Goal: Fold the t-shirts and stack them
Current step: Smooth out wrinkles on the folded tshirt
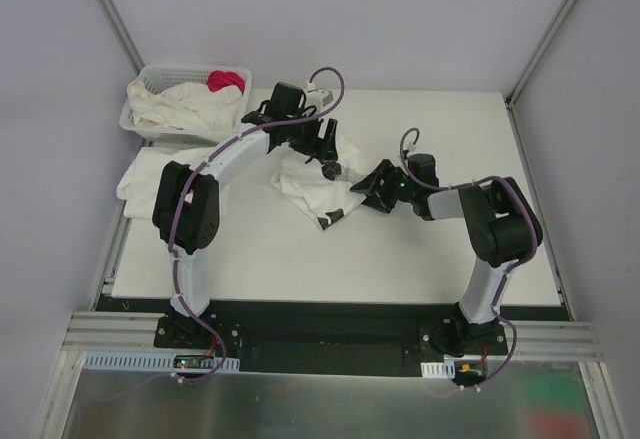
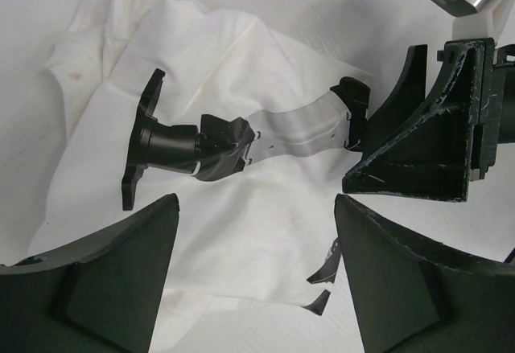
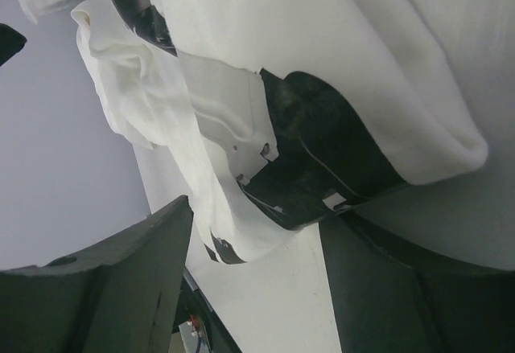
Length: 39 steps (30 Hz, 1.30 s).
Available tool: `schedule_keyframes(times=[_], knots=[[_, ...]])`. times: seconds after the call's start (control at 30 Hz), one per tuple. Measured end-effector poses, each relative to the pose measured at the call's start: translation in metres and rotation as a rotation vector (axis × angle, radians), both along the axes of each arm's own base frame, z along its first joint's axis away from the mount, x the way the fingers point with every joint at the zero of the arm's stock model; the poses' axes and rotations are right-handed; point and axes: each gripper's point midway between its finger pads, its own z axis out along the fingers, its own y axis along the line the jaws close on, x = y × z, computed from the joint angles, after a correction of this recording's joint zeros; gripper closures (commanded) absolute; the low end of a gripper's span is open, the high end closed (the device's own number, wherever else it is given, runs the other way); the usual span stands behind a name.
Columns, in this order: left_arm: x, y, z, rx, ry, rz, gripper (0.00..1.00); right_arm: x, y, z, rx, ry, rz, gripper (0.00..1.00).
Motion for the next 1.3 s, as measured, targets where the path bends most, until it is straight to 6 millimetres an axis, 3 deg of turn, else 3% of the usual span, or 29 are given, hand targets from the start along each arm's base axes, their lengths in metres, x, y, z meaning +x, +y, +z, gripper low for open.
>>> schedule_keyframes(times=[0.2,0.33,0.53,0.77,0.93,1.03,1.3], knots=[[0.003,0.002,-0.002,0.002,0.005,0.004,0.23,0.006,0.001,-0.002,-0.008,0.005,-0.020,0.36],[0.004,0.004,-0.009,0.006,0.020,0.007,0.23,0.022,0.000,0.000,-0.044,-0.008,-0.043,0.34],[0.002,0.005,-0.013,0.012,0.035,0.005,0.23,0.058,-0.009,0.003,-0.085,-0.029,-0.088,0.33],[0.002,0.005,-0.013,0.011,0.037,0.004,0.23,0.117,-0.020,0.017,-0.139,-0.081,-0.118,0.32],[0.004,0.007,-0.018,0.015,0.046,0.009,0.23,0.149,-0.022,0.023,-0.172,-0.110,-0.116,0.32],[0.004,0.008,-0.022,0.019,0.055,0.010,0.24,0.155,-0.021,0.023,-0.184,-0.112,-0.108,0.31],[0.003,0.008,-0.027,0.023,0.064,0.012,0.24,0.142,-0.027,0.005,-0.223,-0.067,-0.088,0.30]])
